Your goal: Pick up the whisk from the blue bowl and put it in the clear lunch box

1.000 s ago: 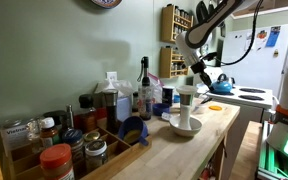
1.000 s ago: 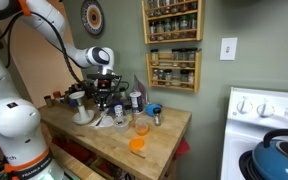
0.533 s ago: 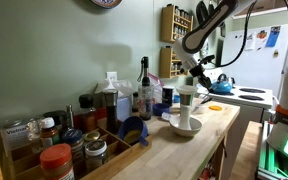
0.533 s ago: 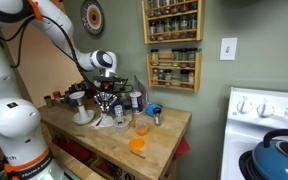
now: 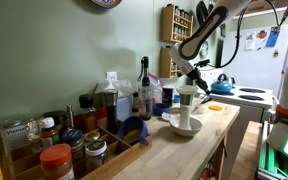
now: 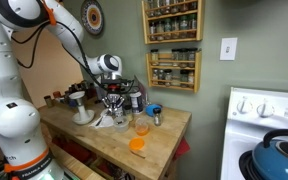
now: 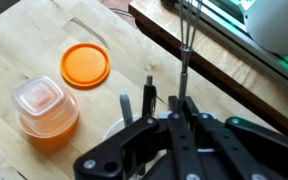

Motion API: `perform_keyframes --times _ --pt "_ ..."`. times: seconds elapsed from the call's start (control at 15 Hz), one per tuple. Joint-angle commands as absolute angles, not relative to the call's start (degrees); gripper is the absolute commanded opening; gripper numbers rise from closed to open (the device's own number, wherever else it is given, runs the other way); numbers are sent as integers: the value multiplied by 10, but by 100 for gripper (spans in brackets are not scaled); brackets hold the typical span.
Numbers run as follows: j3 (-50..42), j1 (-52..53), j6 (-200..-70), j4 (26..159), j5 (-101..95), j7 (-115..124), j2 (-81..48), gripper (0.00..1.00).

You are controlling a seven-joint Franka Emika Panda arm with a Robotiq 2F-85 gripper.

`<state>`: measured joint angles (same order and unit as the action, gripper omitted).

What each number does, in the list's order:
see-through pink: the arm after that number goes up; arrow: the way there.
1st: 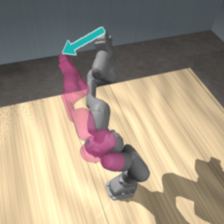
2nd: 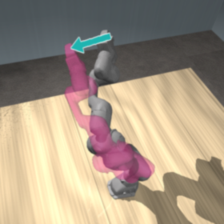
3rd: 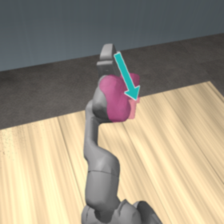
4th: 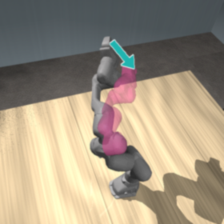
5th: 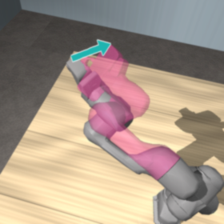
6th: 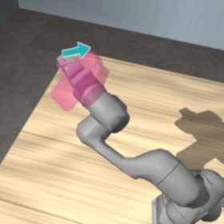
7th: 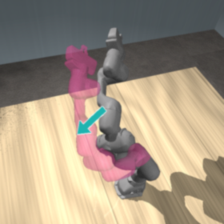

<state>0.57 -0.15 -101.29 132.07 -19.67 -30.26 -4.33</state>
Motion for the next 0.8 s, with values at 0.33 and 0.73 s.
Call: perform_keyframes --times 0.33,0.73 --pt "2 -5 -1020 1289 -229 -269 -80 2" --pt "0 -9 -1025 1285 -229 -260 -92 33"
